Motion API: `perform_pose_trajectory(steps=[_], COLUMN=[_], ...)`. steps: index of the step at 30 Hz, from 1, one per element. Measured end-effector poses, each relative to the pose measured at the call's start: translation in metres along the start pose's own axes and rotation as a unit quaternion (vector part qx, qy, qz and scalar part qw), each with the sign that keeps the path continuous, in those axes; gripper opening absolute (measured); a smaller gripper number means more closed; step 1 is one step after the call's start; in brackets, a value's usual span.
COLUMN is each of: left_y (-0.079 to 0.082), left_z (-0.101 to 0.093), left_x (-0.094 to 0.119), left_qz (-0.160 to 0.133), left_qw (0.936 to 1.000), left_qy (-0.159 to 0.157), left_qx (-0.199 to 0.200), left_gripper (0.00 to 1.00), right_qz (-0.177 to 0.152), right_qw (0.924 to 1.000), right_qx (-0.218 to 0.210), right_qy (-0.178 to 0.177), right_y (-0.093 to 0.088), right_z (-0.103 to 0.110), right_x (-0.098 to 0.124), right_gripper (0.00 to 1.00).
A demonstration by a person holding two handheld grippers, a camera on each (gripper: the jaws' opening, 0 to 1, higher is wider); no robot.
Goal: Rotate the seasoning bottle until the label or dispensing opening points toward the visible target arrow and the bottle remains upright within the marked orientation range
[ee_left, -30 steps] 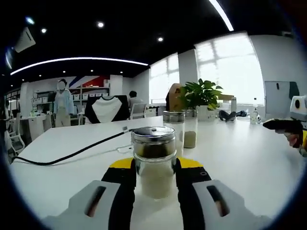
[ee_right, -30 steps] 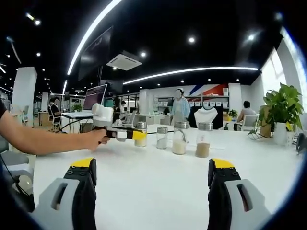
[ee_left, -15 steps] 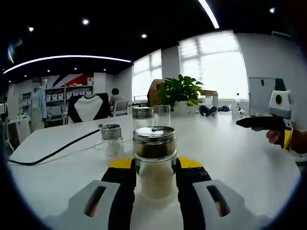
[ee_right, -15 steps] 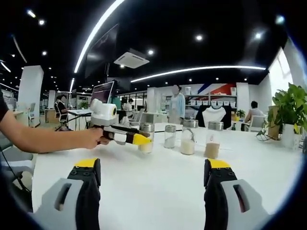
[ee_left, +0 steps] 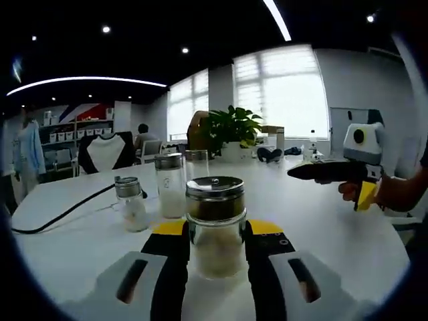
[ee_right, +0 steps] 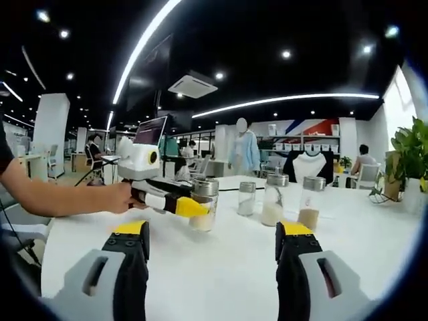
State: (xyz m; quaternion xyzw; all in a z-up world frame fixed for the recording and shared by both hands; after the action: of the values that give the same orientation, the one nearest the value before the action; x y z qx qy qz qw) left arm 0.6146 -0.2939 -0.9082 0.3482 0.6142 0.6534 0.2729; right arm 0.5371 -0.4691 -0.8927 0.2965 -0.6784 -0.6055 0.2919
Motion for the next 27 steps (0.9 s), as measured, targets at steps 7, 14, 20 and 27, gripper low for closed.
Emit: perform_pose_trajectory(steps=[7, 14, 20, 27], left_y=[-0.001, -0.004, -0.009, -0.011], left_z=[-0.021, -0.037, -0.041, -0.047], left_x=[-0.002, -0.004, -0.003, -0.001], left_qz=[-0.009, -0.011, -0.010, -0.010], left_qw=[0.9992, 0.9977, 0.9951, 0.9907], left_qy=[-0.038, -0.066, -0.098, -0.134], left_qx=[0.002, -0.010, -0.013, -0.022], left_gripper=[0.34, 0.34, 0.34, 0.34], right_qz=[-0.016, -0.017, -0.009, 0.000], right_qw=[0.9995, 0.9987, 0.9962, 0.9928], right_qx=[0.002, 0.003, 0.005, 0.012], right_qy=[0.029, 0.048, 0.086, 0.119], right_y=[0.005, 0.007, 0.004, 0.001], right_z=[-0.001, 0.000, 0.001, 0.005], right_x=[-0.013, -0.029, -0.038, -0.045], right_gripper=[0.62, 0.57, 0.44, 0.42])
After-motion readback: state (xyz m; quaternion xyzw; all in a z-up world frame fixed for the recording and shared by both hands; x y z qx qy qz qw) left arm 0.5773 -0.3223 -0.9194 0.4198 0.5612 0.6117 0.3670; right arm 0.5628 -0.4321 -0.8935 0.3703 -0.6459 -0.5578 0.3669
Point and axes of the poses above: the point that each gripper's makers call its tool centre point, and the gripper's own axes: x roughly backward along the fingers, z roughly to its left, y roughly out of its top, the point moved 7 cm from there along x, roughly backward along the fingers, and after that the axes turned 1 degree about x, right-handed, at the moved point
